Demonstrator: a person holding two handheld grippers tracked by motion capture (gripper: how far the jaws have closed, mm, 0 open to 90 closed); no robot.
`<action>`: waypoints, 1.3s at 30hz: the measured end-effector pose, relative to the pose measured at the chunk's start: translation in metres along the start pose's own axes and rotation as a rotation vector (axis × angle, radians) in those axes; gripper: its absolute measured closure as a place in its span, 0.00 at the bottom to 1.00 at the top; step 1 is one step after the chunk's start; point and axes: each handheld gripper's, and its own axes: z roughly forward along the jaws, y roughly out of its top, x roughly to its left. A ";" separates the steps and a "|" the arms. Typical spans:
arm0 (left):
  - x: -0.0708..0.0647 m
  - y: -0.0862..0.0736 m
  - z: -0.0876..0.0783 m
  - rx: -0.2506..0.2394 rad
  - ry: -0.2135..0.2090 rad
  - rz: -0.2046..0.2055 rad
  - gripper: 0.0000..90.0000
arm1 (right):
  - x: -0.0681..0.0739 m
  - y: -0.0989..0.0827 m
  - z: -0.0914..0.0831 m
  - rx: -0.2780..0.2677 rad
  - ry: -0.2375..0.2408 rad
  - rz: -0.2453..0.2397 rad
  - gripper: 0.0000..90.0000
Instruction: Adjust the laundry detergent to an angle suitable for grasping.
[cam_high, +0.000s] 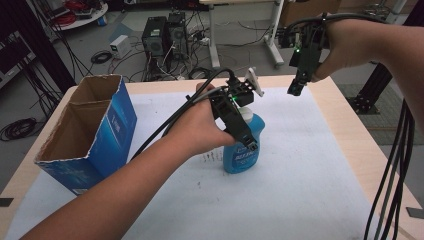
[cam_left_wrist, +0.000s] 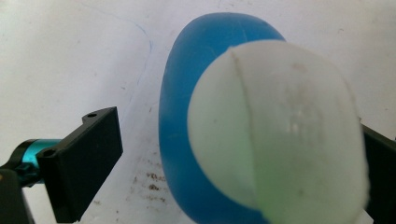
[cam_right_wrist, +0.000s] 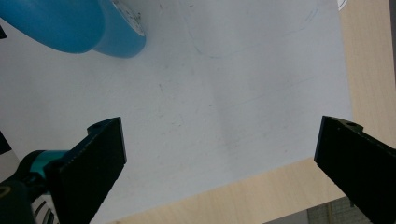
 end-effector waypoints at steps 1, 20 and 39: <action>-0.001 0.000 0.001 -0.004 0.002 -0.002 0.02 | 0.000 0.000 0.000 -0.001 0.001 0.000 0.01; -0.002 0.004 0.012 -0.031 0.039 0.014 0.07 | 0.001 -0.004 -0.004 -0.002 -0.004 0.005 0.01; -0.003 0.002 0.010 -0.036 0.061 0.030 0.17 | 0.001 -0.003 -0.004 -0.005 -0.007 0.003 0.01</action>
